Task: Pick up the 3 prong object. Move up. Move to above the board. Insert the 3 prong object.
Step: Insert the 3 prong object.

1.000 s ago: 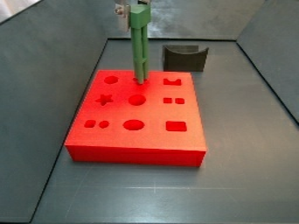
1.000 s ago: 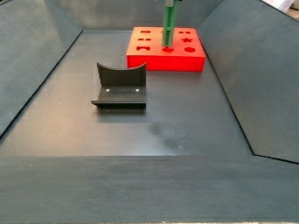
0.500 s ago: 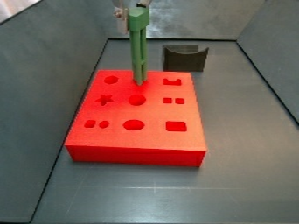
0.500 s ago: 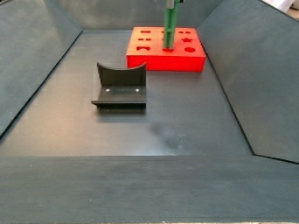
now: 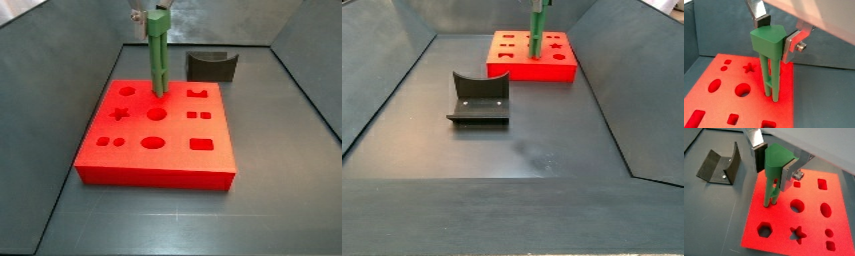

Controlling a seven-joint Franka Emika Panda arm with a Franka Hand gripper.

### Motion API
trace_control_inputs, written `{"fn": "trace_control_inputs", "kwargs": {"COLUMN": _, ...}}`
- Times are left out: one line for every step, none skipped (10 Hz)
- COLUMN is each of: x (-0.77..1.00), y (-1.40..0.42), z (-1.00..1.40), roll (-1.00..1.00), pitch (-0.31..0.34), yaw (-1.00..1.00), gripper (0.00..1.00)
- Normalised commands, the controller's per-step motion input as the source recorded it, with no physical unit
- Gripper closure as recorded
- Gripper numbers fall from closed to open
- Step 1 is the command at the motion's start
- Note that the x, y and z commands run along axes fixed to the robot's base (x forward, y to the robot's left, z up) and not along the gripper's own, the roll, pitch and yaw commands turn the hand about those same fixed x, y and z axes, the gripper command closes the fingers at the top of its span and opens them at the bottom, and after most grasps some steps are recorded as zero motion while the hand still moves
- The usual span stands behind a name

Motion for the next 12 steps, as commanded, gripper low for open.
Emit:
{"fn": "trace_control_inputs", "kwargs": {"x": 0.0, "y": 0.01, "z": -0.11, "roll": -0.01, "pitch": 0.0, "yaw": 0.01, "gripper": 1.0}}
{"fn": "trace_control_inputs", "kwargs": {"x": 0.0, "y": 0.0, "z": -0.24, "roll": -0.03, "pitch": 0.0, "yaw": 0.0, "gripper": 1.0}}
{"fn": "trace_control_inputs", "kwargs": {"x": 0.0, "y": 0.0, "z": -0.43, "roll": -0.08, "pitch": 0.027, "yaw": 0.0, "gripper": 1.0}}
{"fn": "trace_control_inputs", "kwargs": {"x": 0.09, "y": 0.0, "z": -0.64, "roll": 0.0, "pitch": 0.131, "yaw": 0.0, "gripper": 1.0}}
{"fn": "trace_control_inputs", "kwargs": {"x": 0.17, "y": 0.0, "z": -0.79, "roll": 0.04, "pitch": 0.201, "yaw": 0.04, "gripper": 1.0}}
{"fn": "trace_control_inputs", "kwargs": {"x": 0.19, "y": 0.01, "z": -0.82, "roll": 0.0, "pitch": 0.194, "yaw": 0.13, "gripper": 1.0}}
{"fn": "trace_control_inputs", "kwargs": {"x": 0.13, "y": 0.09, "z": -0.87, "roll": -0.01, "pitch": 0.16, "yaw": 0.11, "gripper": 1.0}}
{"fn": "trace_control_inputs", "kwargs": {"x": 0.12, "y": 0.14, "z": -0.91, "roll": -0.05, "pitch": 0.113, "yaw": 0.12, "gripper": 1.0}}
{"fn": "trace_control_inputs", "kwargs": {"x": 0.08, "y": 0.18, "z": -0.96, "roll": -0.04, "pitch": 0.073, "yaw": 0.14, "gripper": 1.0}}
{"fn": "trace_control_inputs", "kwargs": {"x": 0.03, "y": 0.08, "z": -0.48, "roll": -0.04, "pitch": 0.0, "yaw": 0.14, "gripper": 1.0}}
{"fn": "trace_control_inputs", "kwargs": {"x": 0.0, "y": -0.02, "z": 0.0, "roll": 0.0, "pitch": 0.0, "yaw": 0.0, "gripper": 1.0}}
{"fn": "trace_control_inputs", "kwargs": {"x": 0.0, "y": -0.33, "z": -0.5, "roll": -0.01, "pitch": -0.227, "yaw": 0.15, "gripper": 1.0}}
